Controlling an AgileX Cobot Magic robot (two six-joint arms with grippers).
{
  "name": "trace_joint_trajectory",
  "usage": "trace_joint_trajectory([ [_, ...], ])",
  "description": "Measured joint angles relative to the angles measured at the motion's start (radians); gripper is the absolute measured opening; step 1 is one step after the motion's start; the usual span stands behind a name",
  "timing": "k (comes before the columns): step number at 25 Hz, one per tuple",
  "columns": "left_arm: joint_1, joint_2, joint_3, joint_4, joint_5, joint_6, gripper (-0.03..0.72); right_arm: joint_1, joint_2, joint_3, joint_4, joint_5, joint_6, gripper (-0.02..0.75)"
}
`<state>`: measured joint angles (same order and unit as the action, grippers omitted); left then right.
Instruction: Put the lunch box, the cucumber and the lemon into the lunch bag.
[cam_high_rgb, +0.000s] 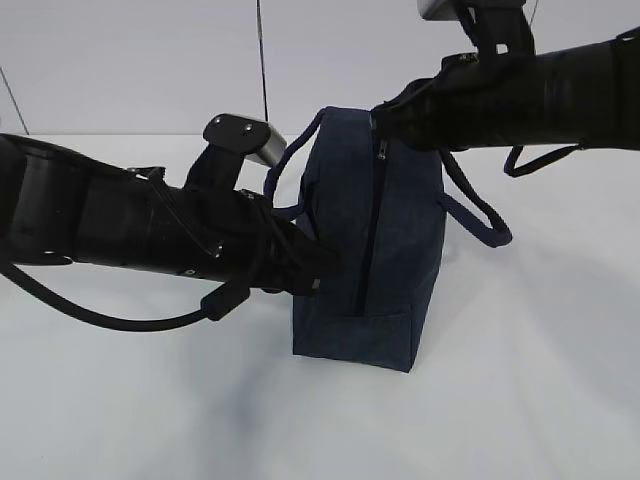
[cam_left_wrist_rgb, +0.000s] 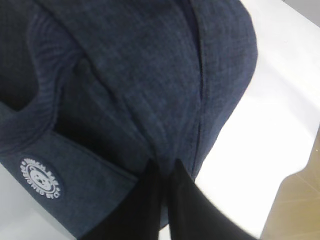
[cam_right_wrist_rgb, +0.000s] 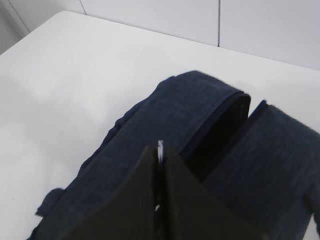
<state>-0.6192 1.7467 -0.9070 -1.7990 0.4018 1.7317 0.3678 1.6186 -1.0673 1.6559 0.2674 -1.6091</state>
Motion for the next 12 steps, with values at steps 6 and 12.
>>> trace_joint_trajectory([
  [6,0.0,0.0,0.0,-0.002,0.0,0.0,-0.01,-0.053,0.049,-0.063,0.002,0.013,0.0,0.0],
  [12,0.0,0.0,0.0,-0.002,0.0,0.0,-0.01,-0.074,0.106,-0.144,0.002,0.016,0.0,0.0],
])
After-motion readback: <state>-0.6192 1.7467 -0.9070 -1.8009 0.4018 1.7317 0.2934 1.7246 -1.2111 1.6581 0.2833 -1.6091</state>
